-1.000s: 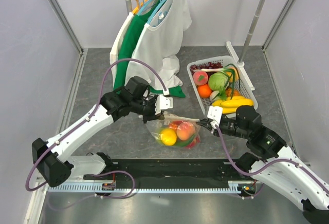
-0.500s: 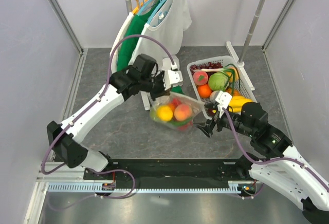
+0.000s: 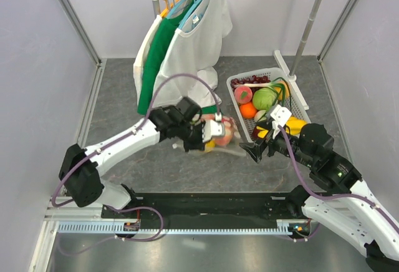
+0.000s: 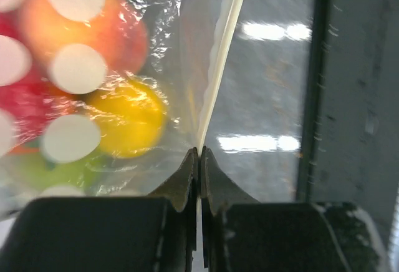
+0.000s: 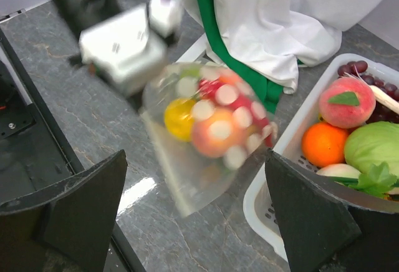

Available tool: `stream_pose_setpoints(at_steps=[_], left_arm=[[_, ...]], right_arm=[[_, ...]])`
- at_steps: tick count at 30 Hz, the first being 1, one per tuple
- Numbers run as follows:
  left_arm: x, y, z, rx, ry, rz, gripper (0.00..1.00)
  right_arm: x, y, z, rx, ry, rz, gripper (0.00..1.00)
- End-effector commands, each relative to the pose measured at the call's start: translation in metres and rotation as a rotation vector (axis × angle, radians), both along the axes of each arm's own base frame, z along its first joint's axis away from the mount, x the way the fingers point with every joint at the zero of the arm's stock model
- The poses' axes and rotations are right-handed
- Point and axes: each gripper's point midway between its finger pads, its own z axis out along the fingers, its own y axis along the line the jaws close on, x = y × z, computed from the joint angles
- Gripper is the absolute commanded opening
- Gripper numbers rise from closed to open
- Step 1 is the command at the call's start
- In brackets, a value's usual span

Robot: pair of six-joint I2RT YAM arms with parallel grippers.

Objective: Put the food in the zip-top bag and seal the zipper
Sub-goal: Place the zipper food storage bag at the center of the board, then reset both arms

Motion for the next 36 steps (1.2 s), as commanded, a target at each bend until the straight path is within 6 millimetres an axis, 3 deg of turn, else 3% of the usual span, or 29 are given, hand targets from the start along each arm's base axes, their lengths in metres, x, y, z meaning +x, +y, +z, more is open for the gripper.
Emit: stream_pose_setpoints(at_steps=[1,3,4,6,9,10,12,15,17,19,21,22,23,30,31,33,36], left_arm=[[-0.053,0.001,-0.025,-0.007,0.156,-0.036,0.02],[-0.058,0.001,-0.024,-0.017,0.193,-0.002,0.08],[-0.057,0.000,-0.021,-0.028,0.190,0.005,0.18],[-0.055,-0.002,-0.002,-0.070,0.153,0.004,0.29],[-0.051,-0.002,0.034,-0.144,0.137,0.013,0.60],[-0.051,-0.001,0.050,-0.186,0.152,0.014,0.79],[-0.047,0.005,0.074,-0.239,0.166,0.047,0.99],[-0.044,0.017,0.107,-0.320,0.152,0.088,1.00],[-0.031,0.034,0.129,-0.376,0.117,0.171,1.00],[-0.019,0.053,0.142,-0.405,0.095,0.280,1.00],[-0.023,0.070,0.154,-0.431,0.070,0.348,1.00],[-0.018,0.082,0.155,-0.433,0.055,0.404,1.00],[-0.025,0.091,0.155,-0.434,0.043,0.425,1.00],[-0.023,0.171,0.115,-0.306,-0.122,0.775,1.00],[-0.022,0.178,0.106,-0.283,-0.130,0.813,1.00],[-0.017,0.197,0.108,-0.253,-0.175,0.910,1.00],[-0.015,0.206,0.109,-0.232,-0.213,0.939,1.00]], right_arm=[[0.004,-0.012,0.005,0.012,-0.002,-0.071,0.98],[0.007,-0.014,0.000,0.003,0.009,-0.089,0.98],[0.008,-0.015,-0.003,0.000,0.016,-0.100,0.98],[0.011,-0.017,-0.016,-0.027,0.042,-0.115,0.98],[0.020,-0.028,-0.030,-0.060,0.066,-0.182,0.98],[0.023,-0.033,-0.028,-0.058,0.060,-0.208,0.98],[0.026,-0.037,-0.023,-0.052,0.050,-0.226,0.98],[0.033,-0.045,-0.015,-0.043,0.042,-0.262,0.98],[0.036,-0.049,-0.009,-0.039,0.037,-0.282,0.98],[0.040,-0.053,-0.007,-0.042,0.045,-0.304,0.98],[0.040,-0.055,-0.005,-0.041,0.054,-0.315,0.98],[0.042,-0.059,-0.005,-0.040,0.057,-0.332,0.98],[0.042,-0.062,-0.006,-0.045,0.059,-0.342,0.98],[0.043,-0.091,-0.023,-0.077,0.092,-0.460,0.98],[0.041,-0.093,-0.027,-0.086,0.102,-0.464,0.98],[0.038,-0.099,-0.025,-0.084,0.079,-0.482,0.98],[0.037,-0.103,-0.023,-0.081,0.059,-0.493,0.98]])
